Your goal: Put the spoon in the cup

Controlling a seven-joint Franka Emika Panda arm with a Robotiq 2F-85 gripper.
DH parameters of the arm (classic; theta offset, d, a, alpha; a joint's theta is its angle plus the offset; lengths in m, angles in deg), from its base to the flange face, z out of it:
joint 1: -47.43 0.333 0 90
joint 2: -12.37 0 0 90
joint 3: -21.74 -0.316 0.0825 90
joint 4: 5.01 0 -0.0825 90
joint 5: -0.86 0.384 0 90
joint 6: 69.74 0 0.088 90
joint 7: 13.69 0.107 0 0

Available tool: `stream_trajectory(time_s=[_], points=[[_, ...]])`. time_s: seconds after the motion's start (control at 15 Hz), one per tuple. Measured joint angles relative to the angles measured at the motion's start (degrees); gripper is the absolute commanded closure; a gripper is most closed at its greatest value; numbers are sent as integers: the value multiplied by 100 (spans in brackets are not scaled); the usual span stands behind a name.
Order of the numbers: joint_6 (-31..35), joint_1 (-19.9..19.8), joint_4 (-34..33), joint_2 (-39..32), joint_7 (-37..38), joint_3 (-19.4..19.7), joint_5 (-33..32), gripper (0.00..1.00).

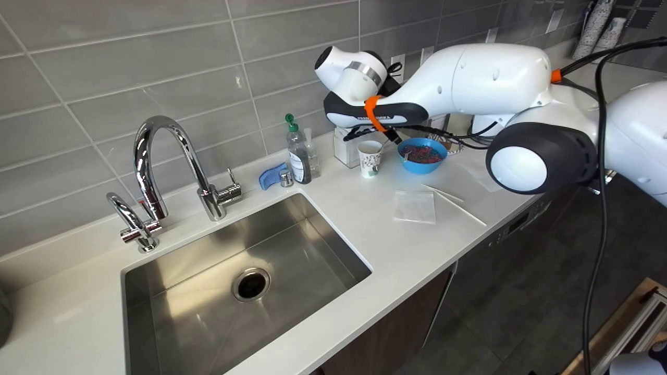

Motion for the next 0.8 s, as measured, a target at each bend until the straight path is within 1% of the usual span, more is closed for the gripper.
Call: stream_trajectory(time_s=[0.13, 0.27, 0.47, 0.6, 0.8], points=[[-335, 14, -173, 27, 88, -75, 166, 0], [-781, 62, -372, 103, 336, -155, 383, 0], [-1379, 169, -737, 255, 1020, -153, 778, 0], [-1497, 208, -880, 414, 1554, -135, 1001, 0], [-1558, 202, -884, 785, 2363, -127, 1307, 0]])
